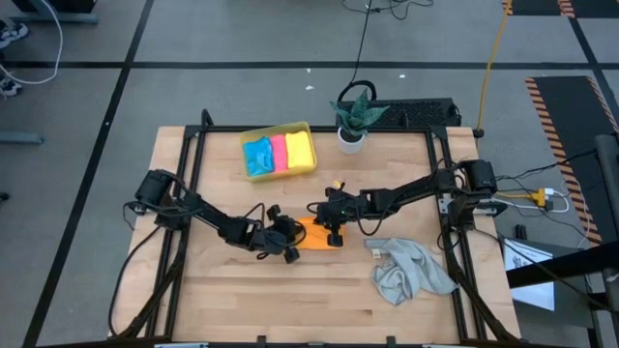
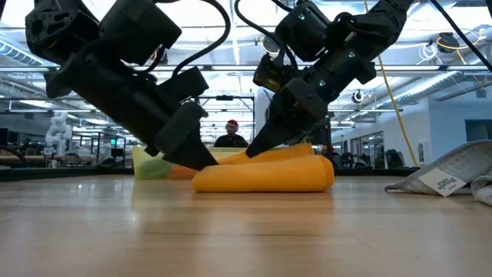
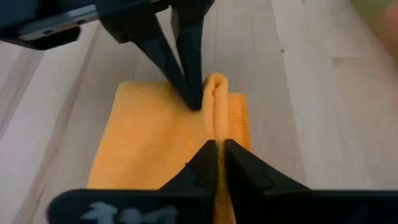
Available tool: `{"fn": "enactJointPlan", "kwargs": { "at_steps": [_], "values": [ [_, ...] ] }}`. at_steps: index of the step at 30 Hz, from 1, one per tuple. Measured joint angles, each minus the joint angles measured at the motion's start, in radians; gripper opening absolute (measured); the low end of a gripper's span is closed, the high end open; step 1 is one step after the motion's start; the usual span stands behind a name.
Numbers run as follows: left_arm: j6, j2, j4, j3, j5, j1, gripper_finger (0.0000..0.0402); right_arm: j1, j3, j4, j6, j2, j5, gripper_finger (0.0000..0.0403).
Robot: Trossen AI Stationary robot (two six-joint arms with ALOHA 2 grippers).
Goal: Fold microfiber towels
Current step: Fold the orange microfiber cloth
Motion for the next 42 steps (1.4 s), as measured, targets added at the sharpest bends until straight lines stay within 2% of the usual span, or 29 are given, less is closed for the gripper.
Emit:
{"fn": "enactJointPlan", "kwargs": {
  "at_steps": [8,11,13,19,22,26,28,33,40,42],
  "values": [
    [-0.006,0.004,0.006,0.002,-0.001,0.001,0.0006,0.0,0.0,-0.059,-0.004,-0.069,0.025,0.0104],
    [-0.006,0.004,0.004,0.002,-0.001,0.001,0.0012,0.011,0.0,-0.116,0.008,-0.121,0.097,0.012],
    [-0.005,0.004,0.007,0.002,-0.001,0.001,0.0011,0.026,0.0,-0.14,0.007,-0.141,0.103,0.0122],
    [0.0,-0.014,0.007,0.001,-0.029,-0.008,0.0008,0.071,-0.114,-0.026,0.032,-0.154,0.071,0.0097],
    [0.001,-0.036,0.01,0.002,-0.072,-0.015,0.0014,0.073,-0.227,0.142,0.078,-0.153,0.073,0.0078],
    [0.024,-0.038,0.064,0.002,-0.075,-0.012,0.0006,0.051,-0.374,0.415,0.136,-0.153,0.105,0.0054],
    [0.042,-0.026,0.102,0.002,-0.076,-0.008,0.0003,0.036,-0.425,0.484,0.154,-0.153,0.104,0.0042],
    [0.006,0.015,0.069,0.002,-0.075,0.026,0.0009,0.02,-0.484,0.504,0.175,-0.153,0.115,0.0018],
    [-0.052,0.068,0.06,0.002,-0.058,0.043,0.0011,0.023,-0.495,0.5,0.114,-0.174,0.317,0.0001],
    [-0.052,0.068,0.06,0.002,-0.055,0.042,0.0013,0.023,-0.495,0.504,0.114,-0.209,0.341,0.0001]
  ]
}}
